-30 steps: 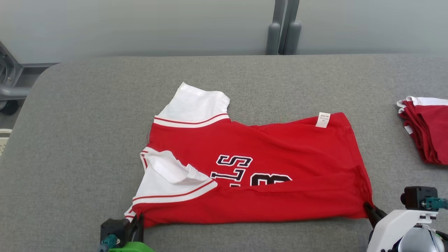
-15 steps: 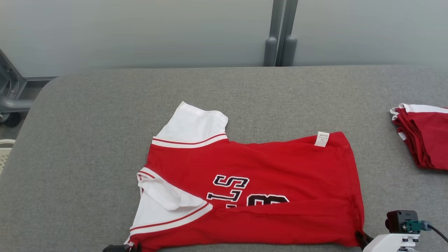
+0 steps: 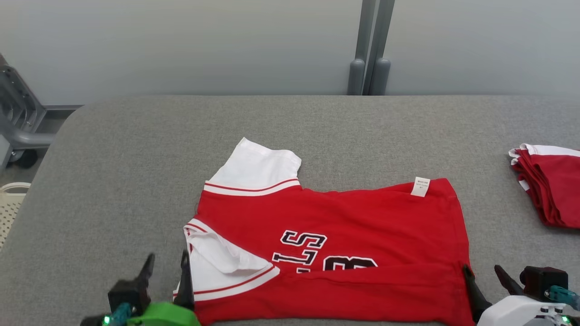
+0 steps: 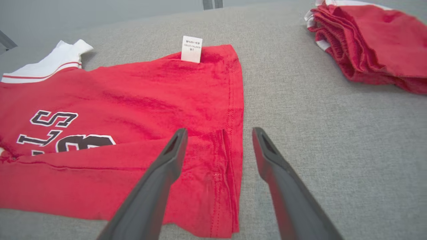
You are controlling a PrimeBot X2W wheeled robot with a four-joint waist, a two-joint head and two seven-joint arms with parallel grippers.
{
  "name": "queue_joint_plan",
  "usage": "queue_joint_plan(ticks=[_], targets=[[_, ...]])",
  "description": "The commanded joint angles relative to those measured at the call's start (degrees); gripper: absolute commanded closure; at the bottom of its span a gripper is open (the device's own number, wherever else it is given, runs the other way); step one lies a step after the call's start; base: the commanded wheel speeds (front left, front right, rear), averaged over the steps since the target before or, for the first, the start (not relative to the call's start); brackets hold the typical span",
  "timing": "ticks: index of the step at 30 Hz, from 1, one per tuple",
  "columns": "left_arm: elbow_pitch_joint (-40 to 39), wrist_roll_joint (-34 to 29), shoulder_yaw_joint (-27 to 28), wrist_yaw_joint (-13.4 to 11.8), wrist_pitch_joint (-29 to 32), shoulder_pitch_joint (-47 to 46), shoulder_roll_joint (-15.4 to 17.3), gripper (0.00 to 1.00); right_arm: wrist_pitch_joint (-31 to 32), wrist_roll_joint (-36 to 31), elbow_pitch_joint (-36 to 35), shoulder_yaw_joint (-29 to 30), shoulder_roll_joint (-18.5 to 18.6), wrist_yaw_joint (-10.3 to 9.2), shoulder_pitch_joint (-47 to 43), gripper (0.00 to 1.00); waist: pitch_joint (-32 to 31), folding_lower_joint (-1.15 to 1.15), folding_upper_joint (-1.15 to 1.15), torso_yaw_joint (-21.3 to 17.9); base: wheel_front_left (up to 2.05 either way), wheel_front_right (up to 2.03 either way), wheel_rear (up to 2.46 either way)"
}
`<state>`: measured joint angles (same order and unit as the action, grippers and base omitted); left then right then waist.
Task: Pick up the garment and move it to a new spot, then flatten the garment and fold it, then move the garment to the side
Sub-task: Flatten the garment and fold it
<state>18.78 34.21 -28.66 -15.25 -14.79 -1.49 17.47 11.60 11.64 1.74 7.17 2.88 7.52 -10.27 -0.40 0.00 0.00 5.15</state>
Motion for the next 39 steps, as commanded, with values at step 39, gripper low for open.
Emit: queue_joint_plan(ticks=[39], targets=[[7.0,-15.3,17.0,14.4,-0.4,-6.3,-8.4,0.0,-21.1,-7.7,11.4,-4.4,0.5,-0.06,13.0,0.0,-3.4,0.0,0.0,-4.1,0.0,0.0,0.0]])
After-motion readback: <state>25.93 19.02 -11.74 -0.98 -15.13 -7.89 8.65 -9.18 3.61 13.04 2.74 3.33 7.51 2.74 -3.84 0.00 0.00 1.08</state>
